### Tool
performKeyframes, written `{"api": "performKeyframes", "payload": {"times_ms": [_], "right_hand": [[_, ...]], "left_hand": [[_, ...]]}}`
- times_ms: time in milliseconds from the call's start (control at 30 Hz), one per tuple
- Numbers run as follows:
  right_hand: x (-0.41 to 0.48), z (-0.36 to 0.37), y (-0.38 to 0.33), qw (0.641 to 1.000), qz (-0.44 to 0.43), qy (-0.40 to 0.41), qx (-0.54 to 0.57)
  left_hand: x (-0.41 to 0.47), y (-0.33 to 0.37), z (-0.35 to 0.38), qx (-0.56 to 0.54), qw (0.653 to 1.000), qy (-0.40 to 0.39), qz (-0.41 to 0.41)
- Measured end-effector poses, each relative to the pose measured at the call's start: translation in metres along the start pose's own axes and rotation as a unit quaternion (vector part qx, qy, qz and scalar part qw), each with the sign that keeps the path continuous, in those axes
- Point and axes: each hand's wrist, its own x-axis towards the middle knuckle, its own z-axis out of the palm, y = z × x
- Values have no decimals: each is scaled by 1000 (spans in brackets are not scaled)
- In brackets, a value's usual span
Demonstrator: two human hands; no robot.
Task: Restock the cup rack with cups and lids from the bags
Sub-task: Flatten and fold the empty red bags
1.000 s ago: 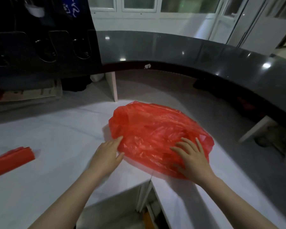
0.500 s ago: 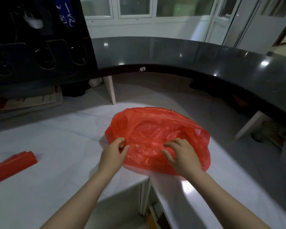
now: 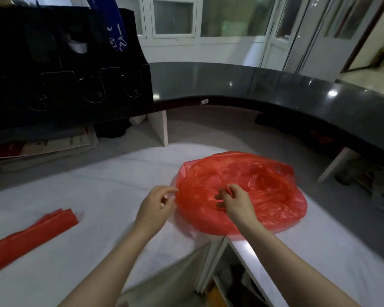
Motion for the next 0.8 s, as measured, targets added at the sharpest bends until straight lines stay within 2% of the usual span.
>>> {"api": "performKeyframes", "payload": {"times_ms": [100, 200, 300, 367, 500, 600, 700, 800], "right_hand": [[-14, -14, 11, 999, 16, 37, 8], [-32, -31, 19, 993, 40, 107, 24], [-55, -48, 29, 982, 90, 140, 84], [-70, -56, 39, 972, 140, 150, 115], [-90, -71, 53, 957, 183, 175, 145], [-96, -78, 59, 949, 182, 190, 173], [-94, -80, 60, 943, 183, 188, 206], [-86, -77, 58, 946, 174, 179, 205]], "left_hand": [[8, -15, -6, 9, 997, -2, -72], [13, -23, 7, -35, 992, -27, -121], [18, -26, 32, -56, 983, -46, -170], [17, -22, 51, -112, 967, -85, -212], [11, -8, 82, -139, 954, -182, -193], [7, 4, 93, -176, 926, -263, -207], [4, 11, 99, -181, 909, -303, -224], [7, 15, 98, -205, 900, -308, -229]]}}
